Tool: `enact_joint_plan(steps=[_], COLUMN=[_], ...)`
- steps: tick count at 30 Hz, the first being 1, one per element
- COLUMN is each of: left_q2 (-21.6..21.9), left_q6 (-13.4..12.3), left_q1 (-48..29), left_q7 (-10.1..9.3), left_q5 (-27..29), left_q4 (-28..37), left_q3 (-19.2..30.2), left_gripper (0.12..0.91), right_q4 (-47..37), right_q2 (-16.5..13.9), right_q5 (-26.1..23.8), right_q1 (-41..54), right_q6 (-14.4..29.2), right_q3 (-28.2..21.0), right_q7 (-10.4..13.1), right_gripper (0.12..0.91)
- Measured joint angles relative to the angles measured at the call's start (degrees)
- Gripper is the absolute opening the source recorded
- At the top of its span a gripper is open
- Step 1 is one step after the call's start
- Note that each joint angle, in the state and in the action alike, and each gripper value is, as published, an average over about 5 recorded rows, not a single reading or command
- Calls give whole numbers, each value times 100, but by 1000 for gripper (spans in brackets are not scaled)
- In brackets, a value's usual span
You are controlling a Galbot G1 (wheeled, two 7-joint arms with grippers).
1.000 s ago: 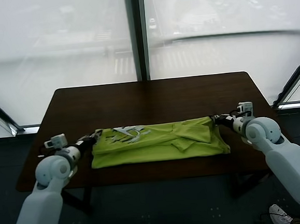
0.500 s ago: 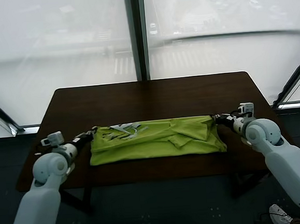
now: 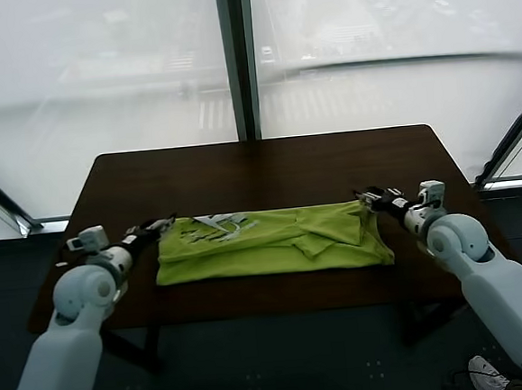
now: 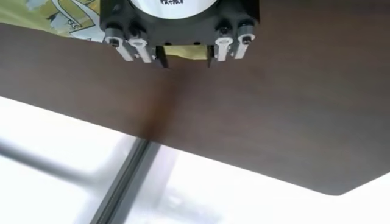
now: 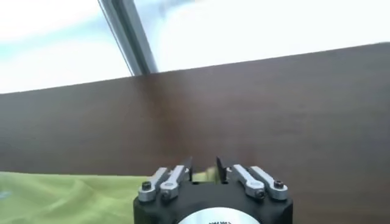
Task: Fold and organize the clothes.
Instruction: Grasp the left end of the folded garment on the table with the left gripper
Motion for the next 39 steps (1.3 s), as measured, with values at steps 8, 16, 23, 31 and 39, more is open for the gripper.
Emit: enact_joint_plan(steps=[8, 16, 23, 31, 39], left_q2=[789, 1899, 2185, 2414, 2583], left_q6=[464, 654, 656, 656, 656], left_q1=[188, 328, 418, 564, 620], left_q7=[-122, 208, 386, 657, 674], left_q5=[-1323, -3159, -3256, -3093, -3137], left_q4=[-171, 8, 126, 148, -37], left_q3=[-192, -247, -53, 166, 424], left_gripper=[907, 907, 907, 907, 907], right_q4=[713, 1142, 1368, 1449, 1501], right_q2=[-417, -163, 140, 363, 500], right_q5=[-1237, -1354, -1409, -1487, -1570], right_q1=[-1796, -3394, -4075, -4362, -4445], right_q6=[3978, 5086, 5250, 5276, 5277], right_q3=[611, 1756, 2296, 2521, 2553], right_q7=[-723, -953, -955, -942, -928], right_gripper=[906, 907, 907, 907, 907])
